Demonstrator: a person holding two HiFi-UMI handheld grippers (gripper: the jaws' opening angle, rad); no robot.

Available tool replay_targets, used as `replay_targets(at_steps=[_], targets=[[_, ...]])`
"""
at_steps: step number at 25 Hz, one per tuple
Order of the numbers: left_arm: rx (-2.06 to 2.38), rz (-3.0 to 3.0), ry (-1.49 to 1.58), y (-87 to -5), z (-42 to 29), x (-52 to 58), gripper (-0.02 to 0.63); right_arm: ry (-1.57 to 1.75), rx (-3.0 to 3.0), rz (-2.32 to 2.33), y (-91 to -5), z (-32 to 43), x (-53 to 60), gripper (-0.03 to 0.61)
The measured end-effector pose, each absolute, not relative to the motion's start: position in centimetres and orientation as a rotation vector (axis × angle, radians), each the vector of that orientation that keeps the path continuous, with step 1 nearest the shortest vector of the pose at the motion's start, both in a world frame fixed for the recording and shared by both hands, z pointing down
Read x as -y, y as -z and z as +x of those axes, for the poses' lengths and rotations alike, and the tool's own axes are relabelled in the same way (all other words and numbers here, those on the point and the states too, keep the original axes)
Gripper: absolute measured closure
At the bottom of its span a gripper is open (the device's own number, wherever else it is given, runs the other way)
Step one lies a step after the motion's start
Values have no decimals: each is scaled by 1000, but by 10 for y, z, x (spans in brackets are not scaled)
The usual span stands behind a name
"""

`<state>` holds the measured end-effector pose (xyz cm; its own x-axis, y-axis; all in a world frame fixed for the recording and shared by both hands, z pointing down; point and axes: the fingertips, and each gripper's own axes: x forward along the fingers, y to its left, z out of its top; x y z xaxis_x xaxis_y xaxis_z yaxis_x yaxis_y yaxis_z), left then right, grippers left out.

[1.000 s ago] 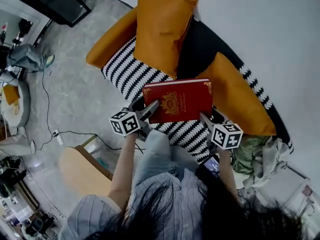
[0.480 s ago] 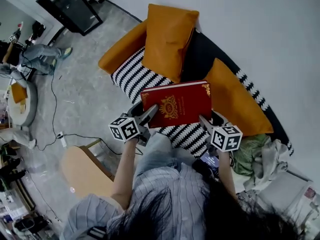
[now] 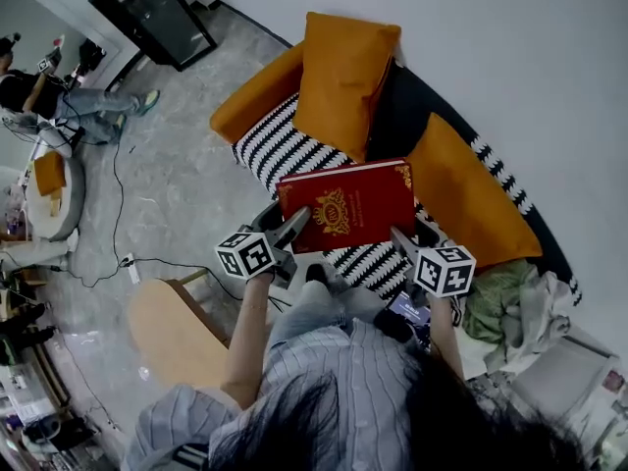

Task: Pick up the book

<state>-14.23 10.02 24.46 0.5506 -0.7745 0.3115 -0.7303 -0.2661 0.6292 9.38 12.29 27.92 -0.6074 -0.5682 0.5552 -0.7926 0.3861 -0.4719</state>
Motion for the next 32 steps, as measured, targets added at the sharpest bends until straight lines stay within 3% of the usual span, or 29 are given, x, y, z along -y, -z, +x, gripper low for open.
replay_targets(at_steps=[32], targets=[[1154,2099,177,-219,-313,-244,279,-935,2350,1274,-243,-74,-268,327]])
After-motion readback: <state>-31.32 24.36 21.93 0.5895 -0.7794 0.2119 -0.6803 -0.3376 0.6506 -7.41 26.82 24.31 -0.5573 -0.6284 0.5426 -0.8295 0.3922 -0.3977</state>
